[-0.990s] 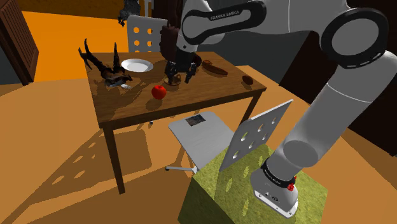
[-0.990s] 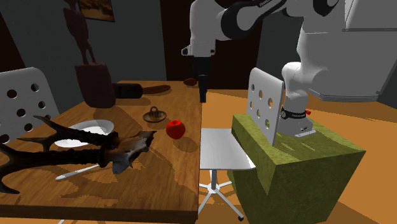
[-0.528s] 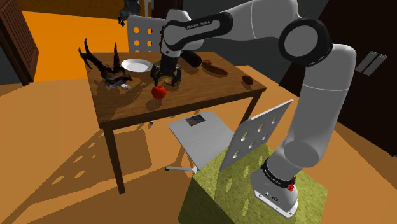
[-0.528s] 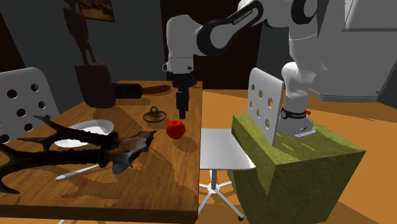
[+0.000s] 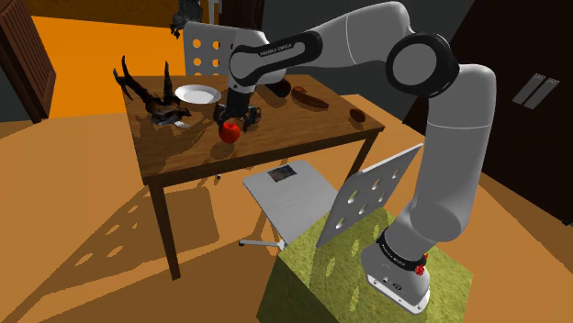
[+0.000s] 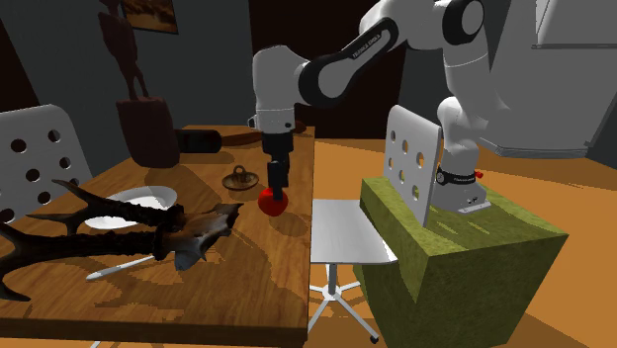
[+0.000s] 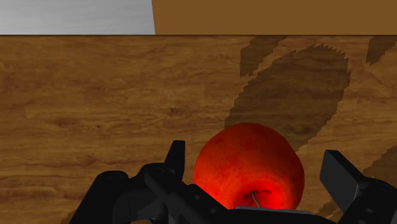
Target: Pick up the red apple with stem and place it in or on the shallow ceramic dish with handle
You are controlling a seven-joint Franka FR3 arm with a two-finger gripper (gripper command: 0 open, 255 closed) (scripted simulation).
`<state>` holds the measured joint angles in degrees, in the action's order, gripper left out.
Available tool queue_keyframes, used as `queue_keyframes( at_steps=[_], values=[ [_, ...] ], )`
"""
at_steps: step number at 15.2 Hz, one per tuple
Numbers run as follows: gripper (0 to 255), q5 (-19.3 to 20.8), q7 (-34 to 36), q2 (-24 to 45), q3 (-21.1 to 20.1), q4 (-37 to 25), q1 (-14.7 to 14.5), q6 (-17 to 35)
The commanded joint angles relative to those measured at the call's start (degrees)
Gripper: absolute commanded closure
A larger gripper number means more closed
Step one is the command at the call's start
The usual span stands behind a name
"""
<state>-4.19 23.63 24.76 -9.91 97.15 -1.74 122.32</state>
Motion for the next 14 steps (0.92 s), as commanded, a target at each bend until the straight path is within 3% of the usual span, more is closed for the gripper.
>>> queue_keyframes(
  at_steps=[1, 8, 9, 14],
  values=[
    [0, 0.1, 0.1, 0.6, 0.0, 0.5, -0.2, 1.1],
    [0, 0.1, 0.1, 0.6, 0.0, 0.5, -0.2, 1.1],
    [255, 0.1, 0.1, 0.6, 0.0, 0.5, -0.2, 1.1],
    [255, 0.1, 0.1, 0.6, 0.0, 0.4, -0.1, 1.0]
  ],
)
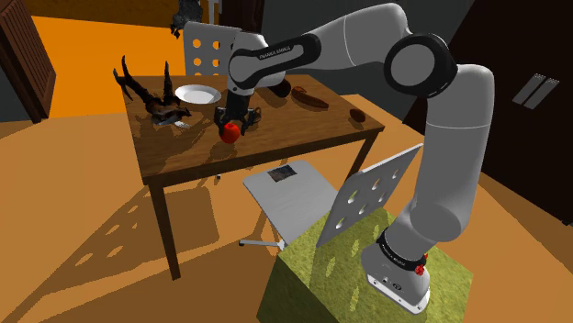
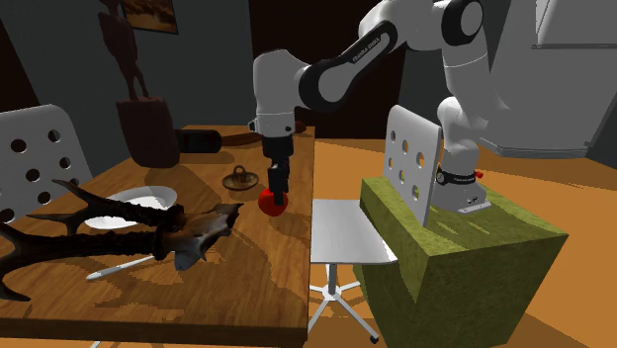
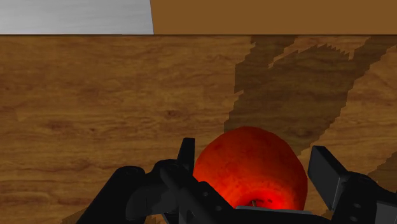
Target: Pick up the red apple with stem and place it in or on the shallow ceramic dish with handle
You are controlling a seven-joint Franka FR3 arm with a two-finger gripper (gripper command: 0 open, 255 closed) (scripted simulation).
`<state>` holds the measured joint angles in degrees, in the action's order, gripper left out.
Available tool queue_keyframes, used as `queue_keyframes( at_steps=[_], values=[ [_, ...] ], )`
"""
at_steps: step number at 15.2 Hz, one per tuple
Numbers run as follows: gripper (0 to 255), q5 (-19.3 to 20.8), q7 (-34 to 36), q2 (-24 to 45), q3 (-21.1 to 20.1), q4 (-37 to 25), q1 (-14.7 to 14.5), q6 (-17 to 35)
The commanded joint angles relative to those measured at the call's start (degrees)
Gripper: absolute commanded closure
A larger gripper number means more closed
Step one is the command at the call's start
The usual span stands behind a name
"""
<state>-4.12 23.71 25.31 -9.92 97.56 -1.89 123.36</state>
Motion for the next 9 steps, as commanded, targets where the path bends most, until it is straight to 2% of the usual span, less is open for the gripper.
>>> queue_keyframes(
  at_steps=[1, 4, 9],
  values=[
    [255, 0.0, 0.0, 0.1, 0.0, 0.0, 0.0, 0.0],
    [255, 0.0, 0.0, 0.0, 0.0, 0.1, 0.0, 0.0],
    [255, -0.1, 0.3, -1.6, -0.1, -1.5, 0.1, -3.1]
  ],
)
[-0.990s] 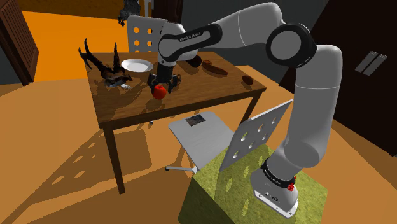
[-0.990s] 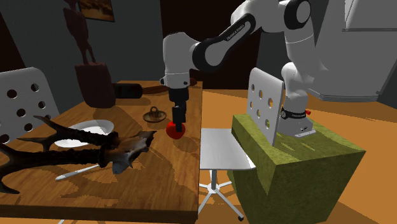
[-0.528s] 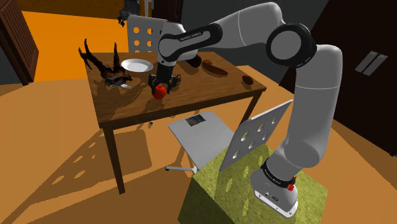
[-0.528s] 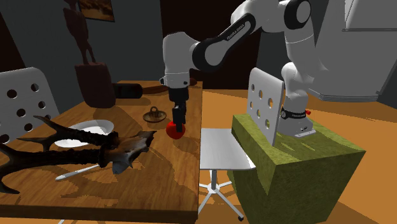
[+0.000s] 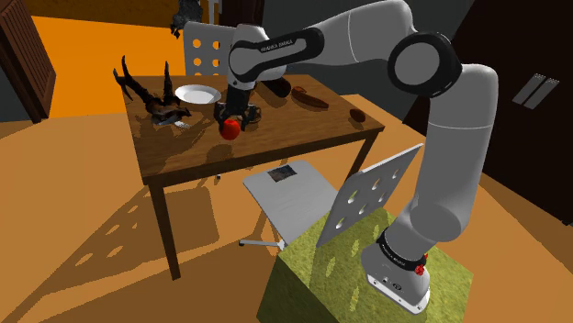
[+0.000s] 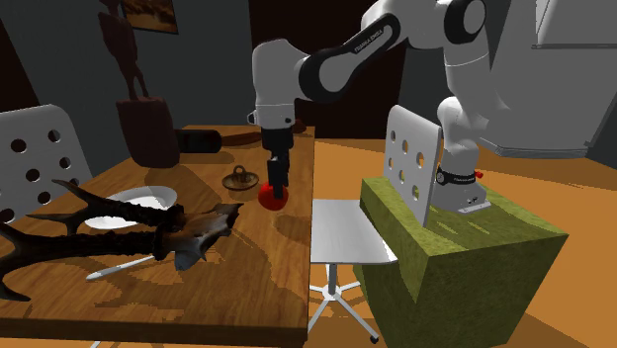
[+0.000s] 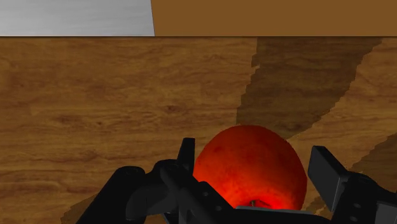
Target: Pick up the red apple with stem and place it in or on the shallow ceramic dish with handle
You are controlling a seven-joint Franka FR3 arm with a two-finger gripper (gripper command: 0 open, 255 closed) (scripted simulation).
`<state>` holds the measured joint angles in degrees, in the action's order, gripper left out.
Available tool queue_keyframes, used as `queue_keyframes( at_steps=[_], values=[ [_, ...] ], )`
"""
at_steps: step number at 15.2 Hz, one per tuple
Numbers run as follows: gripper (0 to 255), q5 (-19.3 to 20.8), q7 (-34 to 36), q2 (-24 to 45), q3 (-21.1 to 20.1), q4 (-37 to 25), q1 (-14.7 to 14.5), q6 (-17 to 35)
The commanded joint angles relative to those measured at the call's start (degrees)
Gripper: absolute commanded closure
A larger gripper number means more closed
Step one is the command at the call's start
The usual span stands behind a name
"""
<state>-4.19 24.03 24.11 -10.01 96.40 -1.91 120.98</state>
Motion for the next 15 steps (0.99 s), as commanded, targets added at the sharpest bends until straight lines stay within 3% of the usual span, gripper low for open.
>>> queue_keyframes(
  at_steps=[1, 15],
  values=[
    [255, -0.1, 0.0, -0.7, 0.0, -0.7, 0.1, -1.4],
    [255, -0.2, 0.8, -3.6, -0.2, -7.3, 0.2, -10.9]
  ],
)
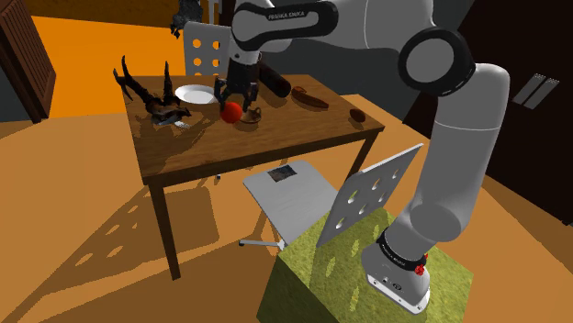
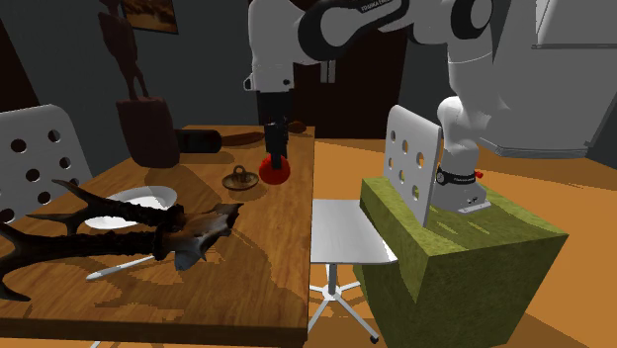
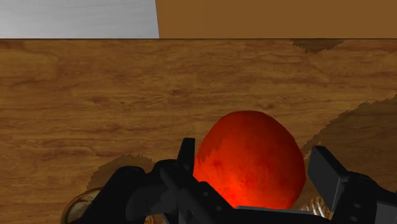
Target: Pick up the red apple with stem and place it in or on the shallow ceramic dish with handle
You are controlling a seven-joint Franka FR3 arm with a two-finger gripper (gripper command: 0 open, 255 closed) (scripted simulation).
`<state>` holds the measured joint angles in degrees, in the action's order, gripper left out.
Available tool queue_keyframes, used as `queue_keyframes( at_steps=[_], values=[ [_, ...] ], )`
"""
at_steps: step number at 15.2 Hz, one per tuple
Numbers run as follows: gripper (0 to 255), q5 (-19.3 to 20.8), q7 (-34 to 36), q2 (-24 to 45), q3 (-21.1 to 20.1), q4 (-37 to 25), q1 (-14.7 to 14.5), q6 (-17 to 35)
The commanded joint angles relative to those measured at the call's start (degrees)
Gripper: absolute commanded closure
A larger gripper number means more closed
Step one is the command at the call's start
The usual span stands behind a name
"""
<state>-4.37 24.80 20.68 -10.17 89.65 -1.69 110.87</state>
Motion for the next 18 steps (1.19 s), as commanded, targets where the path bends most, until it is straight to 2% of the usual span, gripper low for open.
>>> queue_keyframes(
  at_steps=[1, 5, 12, 17, 18],
  values=[
    [255, 0.0, 0.1, -0.3, 0.0, -1.1, 0.0, -1.5],
    [255, 0.0, -0.8, 0.3, 0.3, -3.9, 0.7, -3.7],
    [255, 0.2, -7.4, 8.1, 2.6, -17.4, 5.3, -10.2],
    [255, 0.6, -11.4, 17.4, 3.8, -33.4, 8.2, -17.6],
    [255, 0.8, -12.7, 23.1, 4.3, -43.5, 9.1, -22.2]
  ],
)
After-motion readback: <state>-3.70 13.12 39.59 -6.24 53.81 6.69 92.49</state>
